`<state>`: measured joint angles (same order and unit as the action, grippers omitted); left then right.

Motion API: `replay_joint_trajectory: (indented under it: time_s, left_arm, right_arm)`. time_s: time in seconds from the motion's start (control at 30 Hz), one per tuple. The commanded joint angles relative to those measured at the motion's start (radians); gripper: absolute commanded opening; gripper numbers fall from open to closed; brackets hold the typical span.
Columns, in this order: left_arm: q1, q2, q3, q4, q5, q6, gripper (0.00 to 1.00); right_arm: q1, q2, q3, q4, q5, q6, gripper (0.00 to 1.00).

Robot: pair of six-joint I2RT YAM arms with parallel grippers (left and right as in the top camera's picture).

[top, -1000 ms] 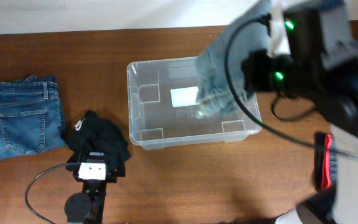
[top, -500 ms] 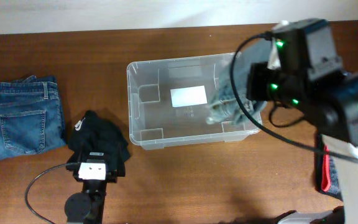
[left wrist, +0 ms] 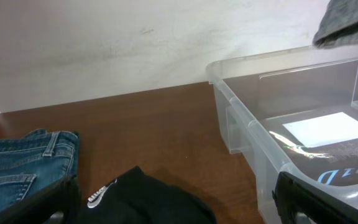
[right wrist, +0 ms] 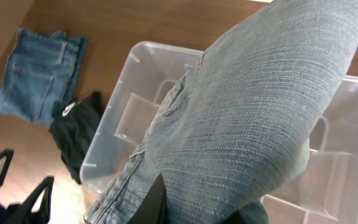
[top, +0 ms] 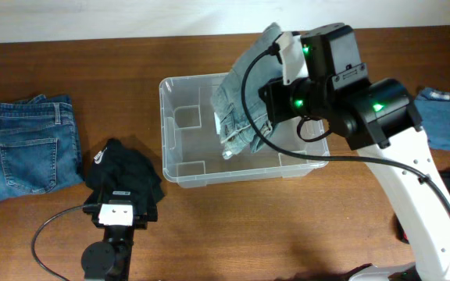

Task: Pack container
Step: 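Lower the light-blue jeans into the container's right half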

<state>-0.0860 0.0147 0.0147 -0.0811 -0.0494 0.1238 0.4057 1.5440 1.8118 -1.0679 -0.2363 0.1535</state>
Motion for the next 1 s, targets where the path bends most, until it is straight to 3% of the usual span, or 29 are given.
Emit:
replay_joint_trajectory:
  time_s: [0.0,0.4,0.97]
  left_arm:
    - [-0.005,-0.007,-0.005,0.0,0.001,0.005,0.99]
    - [-0.005,-0.007,-0.005,0.0,0.001,0.005,0.99]
    - [-0.005,-0.007,-0.005,0.0,0.001,0.005,0.99]
  right_arm:
    - [0.006,-0.016,-0.042,0.053,-0.061,-0.088,0.04]
    - [0.005,-0.015,-0.358,0.402,-0.148,-0.094,0.04]
    - [-0.035,0.074,-0.439,0.417,-0.035,-0.094,0.04]
